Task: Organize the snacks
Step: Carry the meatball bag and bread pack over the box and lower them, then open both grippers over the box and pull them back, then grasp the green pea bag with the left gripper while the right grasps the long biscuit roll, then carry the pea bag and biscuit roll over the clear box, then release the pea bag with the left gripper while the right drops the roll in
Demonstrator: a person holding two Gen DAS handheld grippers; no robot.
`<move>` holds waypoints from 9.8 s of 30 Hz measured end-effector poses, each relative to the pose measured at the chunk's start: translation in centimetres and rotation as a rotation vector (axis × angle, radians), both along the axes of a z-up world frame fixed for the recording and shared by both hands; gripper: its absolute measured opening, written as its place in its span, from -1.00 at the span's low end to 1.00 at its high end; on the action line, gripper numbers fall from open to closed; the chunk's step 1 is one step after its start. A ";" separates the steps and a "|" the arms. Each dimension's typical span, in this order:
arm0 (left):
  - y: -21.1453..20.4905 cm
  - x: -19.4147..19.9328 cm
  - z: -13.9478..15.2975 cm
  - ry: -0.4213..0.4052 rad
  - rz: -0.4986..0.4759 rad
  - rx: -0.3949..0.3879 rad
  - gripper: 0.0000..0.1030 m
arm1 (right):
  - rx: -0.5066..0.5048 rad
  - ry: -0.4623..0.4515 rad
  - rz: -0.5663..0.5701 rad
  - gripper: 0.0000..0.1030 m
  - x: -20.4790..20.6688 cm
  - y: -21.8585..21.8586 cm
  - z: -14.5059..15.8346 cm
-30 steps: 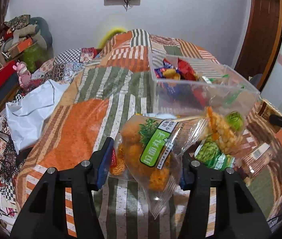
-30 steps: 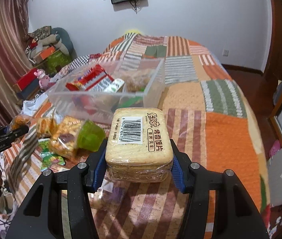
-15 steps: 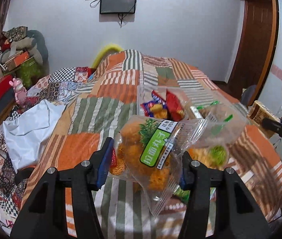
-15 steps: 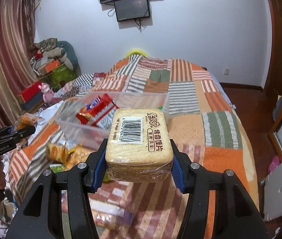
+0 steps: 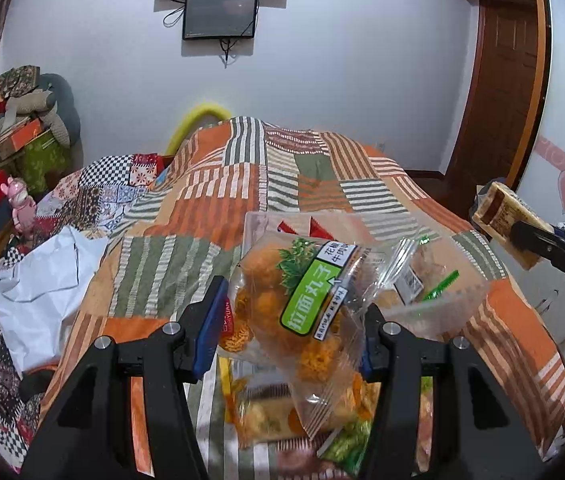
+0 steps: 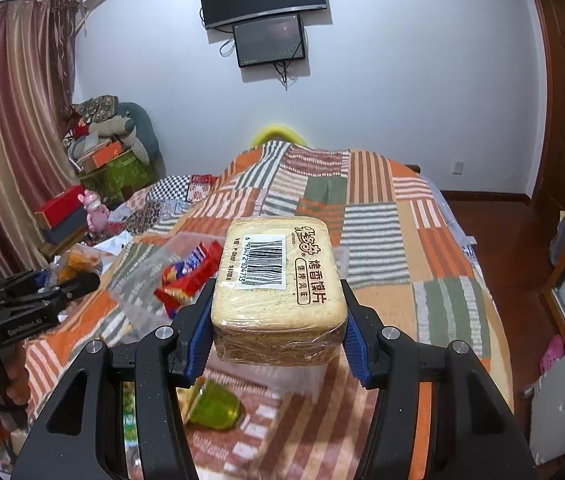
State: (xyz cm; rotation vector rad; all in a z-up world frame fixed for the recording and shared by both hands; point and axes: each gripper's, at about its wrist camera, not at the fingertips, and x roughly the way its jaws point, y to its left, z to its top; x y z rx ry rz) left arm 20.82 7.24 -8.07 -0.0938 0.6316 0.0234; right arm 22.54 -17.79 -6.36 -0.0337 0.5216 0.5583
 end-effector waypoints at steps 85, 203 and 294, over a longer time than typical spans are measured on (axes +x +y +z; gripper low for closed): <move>-2.3 -7.4 -4.6 0.198 -0.001 -0.037 0.75 | -0.116 0.128 0.142 0.57 -6.0 1.2 -5.3; -6.6 -4.6 0.2 0.005 -0.125 -0.071 -0.11 | 0.022 0.008 0.015 -0.17 -3.9 -3.3 -0.6; -2.1 -3.2 -1.7 0.136 -0.038 0.016 0.31 | -0.074 0.044 0.065 0.27 -2.0 1.0 -2.1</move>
